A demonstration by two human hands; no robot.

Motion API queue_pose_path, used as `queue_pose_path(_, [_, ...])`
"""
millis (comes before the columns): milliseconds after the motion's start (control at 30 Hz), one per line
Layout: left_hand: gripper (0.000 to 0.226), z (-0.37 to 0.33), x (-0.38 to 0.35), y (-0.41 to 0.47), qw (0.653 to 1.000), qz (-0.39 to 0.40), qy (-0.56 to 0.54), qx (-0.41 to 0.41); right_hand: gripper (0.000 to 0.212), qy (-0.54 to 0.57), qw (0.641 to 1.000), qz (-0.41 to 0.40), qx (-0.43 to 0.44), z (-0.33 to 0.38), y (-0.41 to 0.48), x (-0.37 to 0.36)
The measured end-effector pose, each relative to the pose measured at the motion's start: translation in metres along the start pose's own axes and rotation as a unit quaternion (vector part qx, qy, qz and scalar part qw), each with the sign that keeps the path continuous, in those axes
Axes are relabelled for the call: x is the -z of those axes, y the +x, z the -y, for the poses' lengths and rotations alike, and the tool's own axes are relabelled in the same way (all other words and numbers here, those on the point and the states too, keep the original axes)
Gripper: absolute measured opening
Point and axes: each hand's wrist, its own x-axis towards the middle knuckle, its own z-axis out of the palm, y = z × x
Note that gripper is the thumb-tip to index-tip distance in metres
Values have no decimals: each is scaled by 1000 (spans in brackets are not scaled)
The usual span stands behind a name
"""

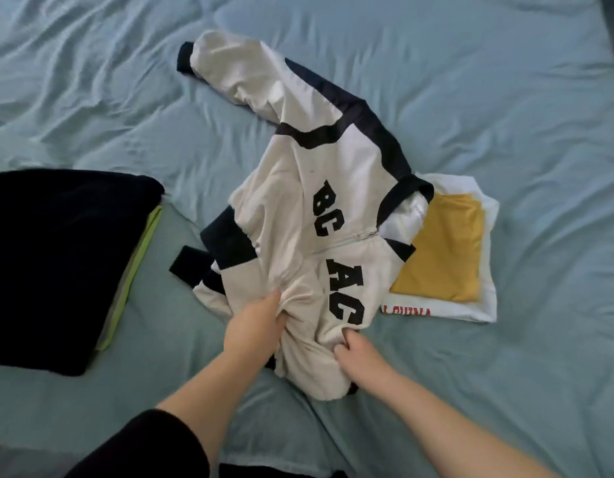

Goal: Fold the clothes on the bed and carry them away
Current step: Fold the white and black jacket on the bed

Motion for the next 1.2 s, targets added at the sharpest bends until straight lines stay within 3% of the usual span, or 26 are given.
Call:
queue_pose_path(67, [28,-9,-12,-18,998,-2,-56,35,18,170,983,-63,-40,-8,-9,10])
queue_pose_path(200, [30,-22,-19,-47,969,136,-187,92,43,381,904,-142,-135,-22,-7,25])
queue_pose_path(300, [34,-29,-4,-50,921,287,-245,102,41,484,844,-152,-174,-22,-1,34])
queue_pose_path(367, [48,-30,20,-41,911,332,-234,77,38,512,833,-132,-162,-25,3,37])
queue_pose_path(433, [64,-29,44,-25,945,233,-223,56,38,508,839,-118,-152,-30,4,37])
queue_pose_path(533, [70,-24,59,10,981,-50,-172,73,40,495,854,-67,-148,-41,3,32])
queue_pose_path(567, [79,-21,58,20,987,-68,-126,72,38,505,850,-34,-146,-42,2,30])
queue_pose_path(633, [86,-17,45,34,996,3,-67,61,34,527,839,34,-130,-43,-1,27])
queue_pose_path(667, [79,-14,35,36,997,36,-50,56,33,527,840,54,-117,-42,-2,26])
queue_pose_path(733, [55,-13,14,30,997,34,-43,52,29,509,855,42,-86,-38,-5,29])
queue_pose_path(800, [38,-13,-2,11,995,3,-71,67,23,468,880,-38,-68,-34,-7,39])
queue_pose_path(900, [28,-1,-23,-42,992,12,-52,116,18,397,900,-172,-45,-44,-11,65])
queue_pose_path(967, [26,9,-39,-81,988,35,-50,139,12,293,931,-219,-21,-59,-16,79])
queue_pose_path(1033, [24,12,-49,-108,982,67,-93,149,3,104,972,-208,11,-74,-25,80])
queue_pose_path(1100, [32,10,-48,-118,981,76,-96,152,26,-66,989,-126,41,-86,-34,72])
queue_pose_path(1167, [52,9,-39,-114,987,38,-49,151,39,-101,991,-62,56,-89,-40,71])
queue_pose_path(1200, [61,8,-32,-106,989,-3,-29,148,39,-45,997,-59,37,-85,-41,76])
